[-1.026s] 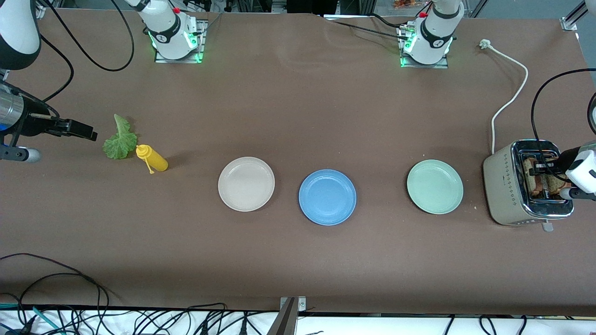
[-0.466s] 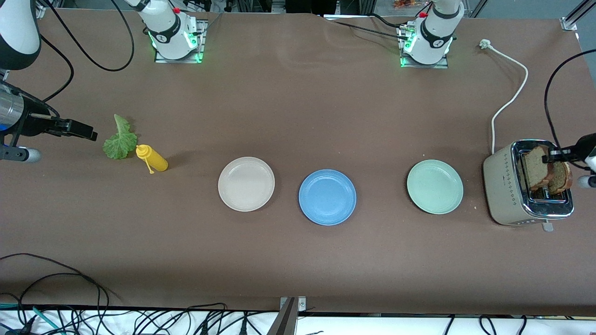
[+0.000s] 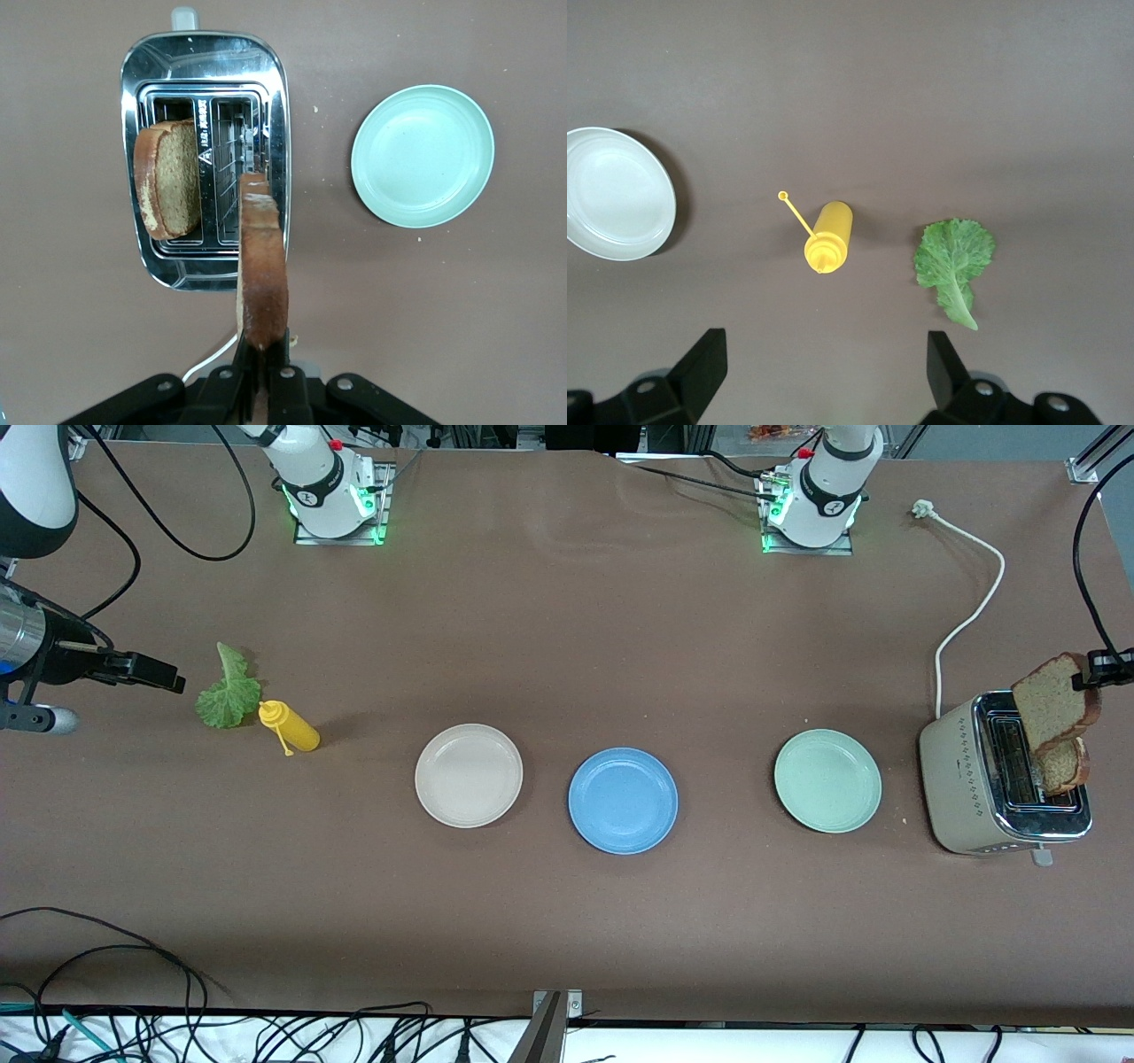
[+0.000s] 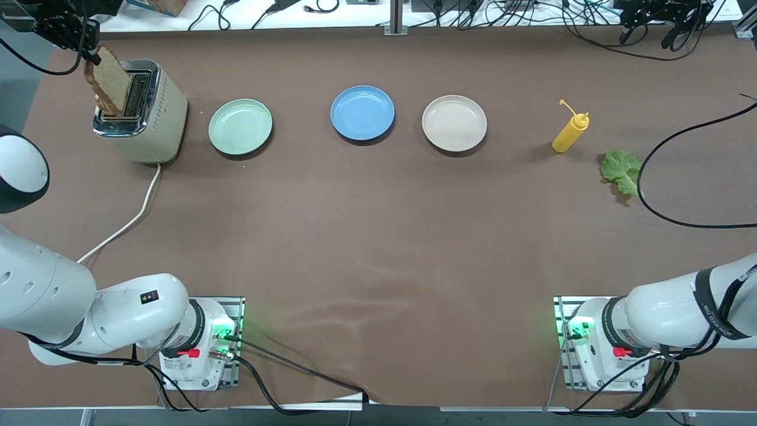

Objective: Make sandwich in blue plate with both arms
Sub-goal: 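Carry the bread slice with the left gripper over the blue plate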

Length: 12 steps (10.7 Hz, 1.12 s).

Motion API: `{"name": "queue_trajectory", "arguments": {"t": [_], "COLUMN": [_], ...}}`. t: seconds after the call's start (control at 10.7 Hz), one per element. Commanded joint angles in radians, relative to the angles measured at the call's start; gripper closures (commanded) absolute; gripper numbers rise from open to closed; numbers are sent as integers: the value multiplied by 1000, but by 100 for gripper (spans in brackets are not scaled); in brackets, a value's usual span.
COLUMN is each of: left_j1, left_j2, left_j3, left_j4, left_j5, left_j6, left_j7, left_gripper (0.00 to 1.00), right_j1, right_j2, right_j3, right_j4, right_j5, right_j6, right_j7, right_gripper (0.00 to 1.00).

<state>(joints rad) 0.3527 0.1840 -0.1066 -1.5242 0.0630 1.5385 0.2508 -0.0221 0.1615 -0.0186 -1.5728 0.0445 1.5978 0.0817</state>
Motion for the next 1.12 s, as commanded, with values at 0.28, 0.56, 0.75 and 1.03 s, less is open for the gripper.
{"name": "queue_trajectory", "arguments": {"t": [0.28, 0.56, 0.75, 1.03], "left_j1": [-58, -121, -167, -227], "left_j2": [-47, -37, -32, 60], "left_j3": [-30, -30, -30, -30], "left_j4": [-20, -24, -69, -146], "left_j5": [-29, -187, -286, -538], "left_j6": [-29, -15, 67, 297], "left_j7": [1, -112, -173, -179], "left_gripper": [100, 100, 100, 100], "right_j1": [1, 1, 1, 1], "right_j2": [-8, -8, -8, -8], "right_j3": [-1, -1, -1, -1], "right_j4": [-1, -1, -1, -4], "right_j5": [17, 17, 17, 17], "right_j6": [-9, -9, -9, -9], "right_j7": [0, 0, 0, 0], "right_gripper": [0, 0, 0, 0]}}
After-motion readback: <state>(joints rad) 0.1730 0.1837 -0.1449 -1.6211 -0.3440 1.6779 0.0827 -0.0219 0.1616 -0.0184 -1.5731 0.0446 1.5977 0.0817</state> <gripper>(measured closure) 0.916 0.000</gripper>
